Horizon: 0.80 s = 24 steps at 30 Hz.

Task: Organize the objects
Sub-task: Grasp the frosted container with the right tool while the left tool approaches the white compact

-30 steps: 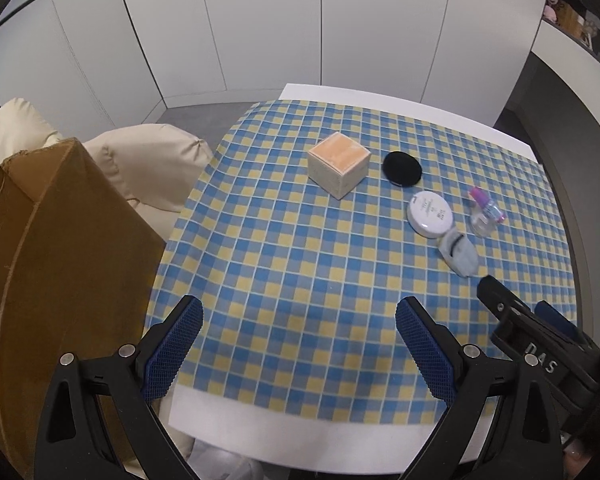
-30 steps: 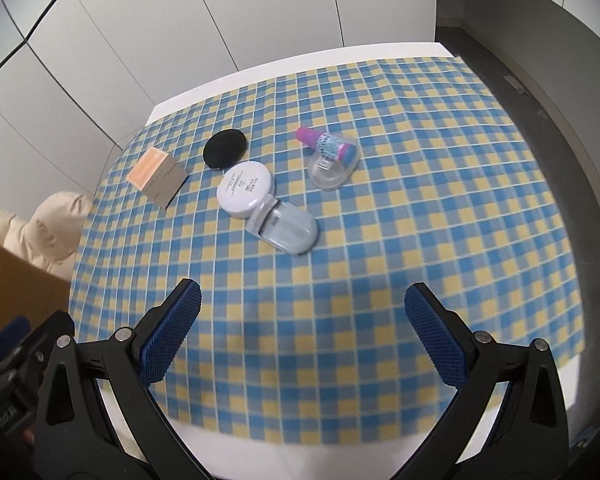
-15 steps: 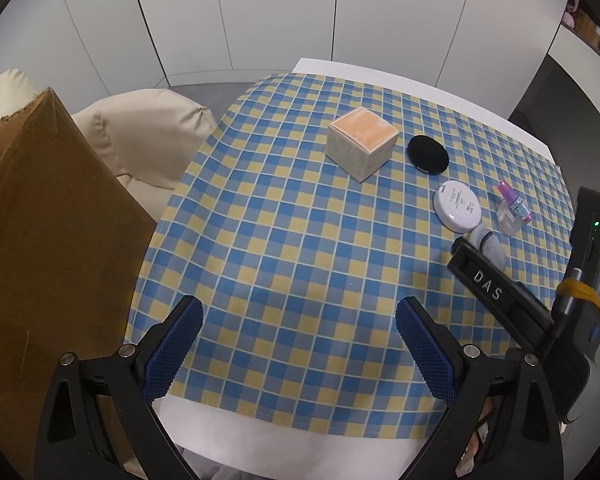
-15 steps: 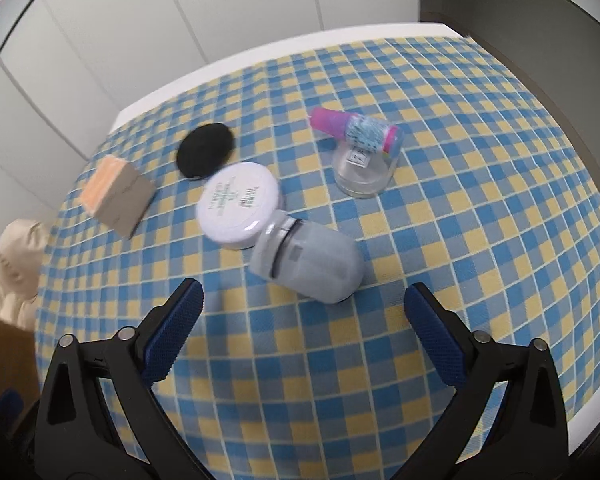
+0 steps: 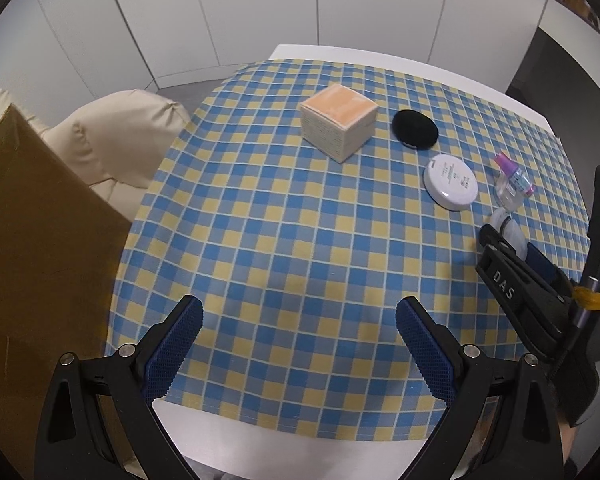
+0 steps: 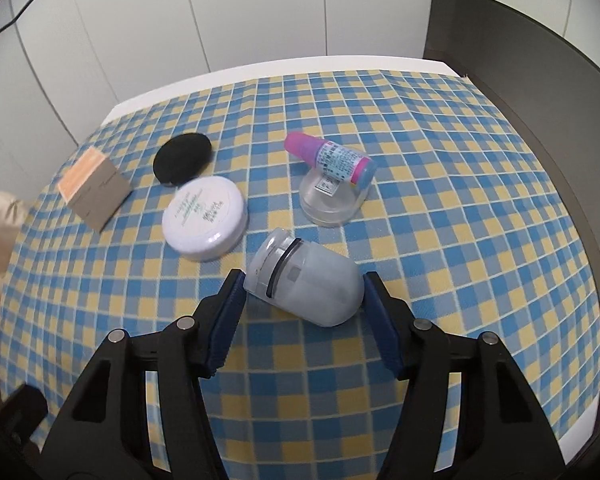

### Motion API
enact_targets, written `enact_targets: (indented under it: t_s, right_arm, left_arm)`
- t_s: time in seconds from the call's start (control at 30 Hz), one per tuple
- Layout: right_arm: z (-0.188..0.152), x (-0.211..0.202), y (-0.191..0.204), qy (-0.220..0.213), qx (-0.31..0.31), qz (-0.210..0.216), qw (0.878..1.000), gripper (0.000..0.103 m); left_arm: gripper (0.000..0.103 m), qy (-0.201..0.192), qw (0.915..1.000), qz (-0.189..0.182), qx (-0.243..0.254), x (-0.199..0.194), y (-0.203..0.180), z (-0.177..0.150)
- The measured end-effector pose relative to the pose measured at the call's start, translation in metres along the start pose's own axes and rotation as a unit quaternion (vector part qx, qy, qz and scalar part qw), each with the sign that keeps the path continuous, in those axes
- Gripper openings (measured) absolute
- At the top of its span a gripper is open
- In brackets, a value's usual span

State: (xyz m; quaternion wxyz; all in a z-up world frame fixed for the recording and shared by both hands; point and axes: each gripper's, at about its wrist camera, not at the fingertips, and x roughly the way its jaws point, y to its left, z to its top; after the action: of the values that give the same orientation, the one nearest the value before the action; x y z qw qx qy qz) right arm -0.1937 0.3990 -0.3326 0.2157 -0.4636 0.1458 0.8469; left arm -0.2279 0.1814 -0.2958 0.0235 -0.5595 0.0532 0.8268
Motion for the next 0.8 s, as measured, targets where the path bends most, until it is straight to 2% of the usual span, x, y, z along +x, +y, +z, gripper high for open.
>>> enact_targets:
  t_s: [0.1,0.3,0.6,0.73,0.8]
  right_arm:
    - [0.003,0.0,-0.015,0.008,-0.007,0.0,1.0,0.062]
    - [0.01,0.001,-0.03,0.011,-0.063,0.006,0.998,0.062]
    - [0.021,0.008,-0.054,0.018,-0.049,0.031,0.998,0.062]
    - [0.022,0.011,-0.064,0.018,-0.037,0.028,0.999,0.062]
    - [0.023,0.012,-0.066,0.019,-0.036,0.03,0.999,0.062]
  left_arm:
    - [0.097,-0.002,0.9999,-0.001,0.014,0.003,-0.009,0.002]
    - [0.097,-0.005,0.9984,-0.02,0.052,0.02,-0.044,0.013]
    - [0.097,-0.012,0.9961,-0.037,0.08,0.059,-0.093,0.04]
    - [0.099,-0.011,0.9967,-0.022,0.078,0.078,-0.105,0.052]
    - [0.098,-0.02,0.9971,-0.031,0.067,0.081,-0.106,0.057]
